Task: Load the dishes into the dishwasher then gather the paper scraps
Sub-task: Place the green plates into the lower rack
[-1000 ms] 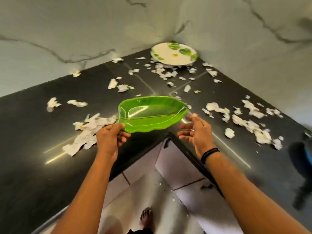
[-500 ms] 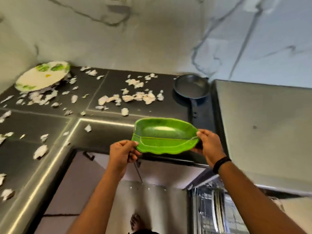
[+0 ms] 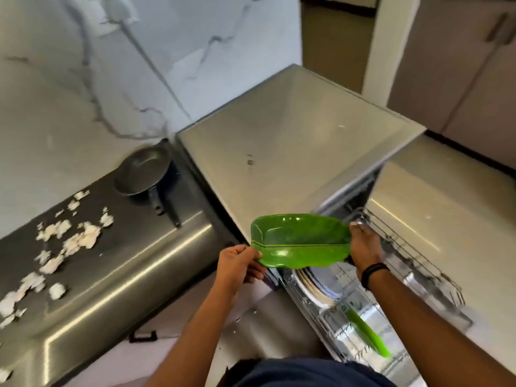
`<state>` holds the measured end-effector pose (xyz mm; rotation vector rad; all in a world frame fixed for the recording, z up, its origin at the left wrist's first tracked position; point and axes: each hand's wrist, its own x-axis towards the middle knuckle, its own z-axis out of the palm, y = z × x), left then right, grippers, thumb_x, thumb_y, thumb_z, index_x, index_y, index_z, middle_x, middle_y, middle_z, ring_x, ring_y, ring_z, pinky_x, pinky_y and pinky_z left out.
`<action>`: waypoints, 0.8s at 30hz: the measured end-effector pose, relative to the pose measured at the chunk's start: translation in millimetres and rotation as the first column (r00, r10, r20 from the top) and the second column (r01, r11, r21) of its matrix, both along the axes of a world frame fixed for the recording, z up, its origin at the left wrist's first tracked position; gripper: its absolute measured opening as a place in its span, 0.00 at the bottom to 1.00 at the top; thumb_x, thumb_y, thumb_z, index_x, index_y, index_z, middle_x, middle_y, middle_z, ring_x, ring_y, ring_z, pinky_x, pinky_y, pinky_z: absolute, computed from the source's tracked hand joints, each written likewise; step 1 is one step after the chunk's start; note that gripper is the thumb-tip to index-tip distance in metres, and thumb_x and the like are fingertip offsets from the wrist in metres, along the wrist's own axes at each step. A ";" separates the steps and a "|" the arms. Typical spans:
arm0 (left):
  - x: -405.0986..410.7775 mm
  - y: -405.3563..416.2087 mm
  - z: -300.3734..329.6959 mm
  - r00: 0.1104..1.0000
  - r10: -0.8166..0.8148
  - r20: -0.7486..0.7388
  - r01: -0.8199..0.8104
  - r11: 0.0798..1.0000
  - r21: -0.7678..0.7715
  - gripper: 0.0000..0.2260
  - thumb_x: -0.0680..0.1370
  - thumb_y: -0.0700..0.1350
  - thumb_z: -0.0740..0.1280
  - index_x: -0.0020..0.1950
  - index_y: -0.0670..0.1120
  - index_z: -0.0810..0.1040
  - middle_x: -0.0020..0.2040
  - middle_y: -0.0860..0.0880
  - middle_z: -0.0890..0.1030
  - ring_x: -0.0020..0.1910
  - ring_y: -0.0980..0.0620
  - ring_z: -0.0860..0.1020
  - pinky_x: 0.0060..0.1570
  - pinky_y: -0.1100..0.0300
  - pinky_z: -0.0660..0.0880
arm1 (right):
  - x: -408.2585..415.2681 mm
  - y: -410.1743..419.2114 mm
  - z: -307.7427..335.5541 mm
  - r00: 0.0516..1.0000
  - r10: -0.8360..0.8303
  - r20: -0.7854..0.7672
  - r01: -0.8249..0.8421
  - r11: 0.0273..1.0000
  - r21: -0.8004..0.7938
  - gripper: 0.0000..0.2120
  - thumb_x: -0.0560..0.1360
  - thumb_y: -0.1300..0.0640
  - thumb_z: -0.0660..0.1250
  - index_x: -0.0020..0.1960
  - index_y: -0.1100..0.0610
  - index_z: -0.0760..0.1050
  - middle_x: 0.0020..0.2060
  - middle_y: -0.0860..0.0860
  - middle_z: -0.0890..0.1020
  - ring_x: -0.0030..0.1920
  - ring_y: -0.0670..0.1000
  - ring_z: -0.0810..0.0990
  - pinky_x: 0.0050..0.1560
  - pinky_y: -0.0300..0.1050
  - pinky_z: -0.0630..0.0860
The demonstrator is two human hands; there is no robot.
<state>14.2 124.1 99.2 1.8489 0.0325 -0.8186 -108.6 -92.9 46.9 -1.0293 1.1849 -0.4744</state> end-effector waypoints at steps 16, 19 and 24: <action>-82.9 -174.1 -148.1 0.709 -0.674 -0.210 0.706 0.678 0.205 0.09 0.76 0.33 0.66 0.37 0.40 0.76 0.24 0.42 0.76 0.19 0.51 0.74 0.19 0.65 0.68 | -209.0 12.3 -144.0 0.694 -0.643 -0.323 0.716 0.663 0.218 0.11 0.83 0.59 0.61 0.42 0.56 0.75 0.35 0.57 0.76 0.29 0.53 0.77 0.26 0.48 0.80; -92.2 -184.0 -197.6 0.625 -0.736 -0.261 0.780 0.574 0.249 0.09 0.76 0.33 0.64 0.36 0.40 0.75 0.23 0.44 0.75 0.18 0.52 0.73 0.18 0.66 0.67 | -219.5 33.4 -185.4 0.647 -0.653 -0.394 0.759 0.601 0.250 0.06 0.81 0.63 0.62 0.49 0.59 0.78 0.40 0.59 0.78 0.35 0.56 0.78 0.25 0.47 0.81; -101.4 -190.9 -277.9 0.562 -0.752 -0.343 0.824 0.473 0.313 0.09 0.75 0.33 0.62 0.35 0.39 0.73 0.23 0.43 0.75 0.17 0.52 0.70 0.18 0.66 0.64 | -219.7 49.1 -256.3 0.612 -0.638 -0.468 0.790 0.526 0.315 0.08 0.80 0.68 0.61 0.54 0.61 0.77 0.39 0.58 0.78 0.34 0.56 0.78 0.24 0.45 0.80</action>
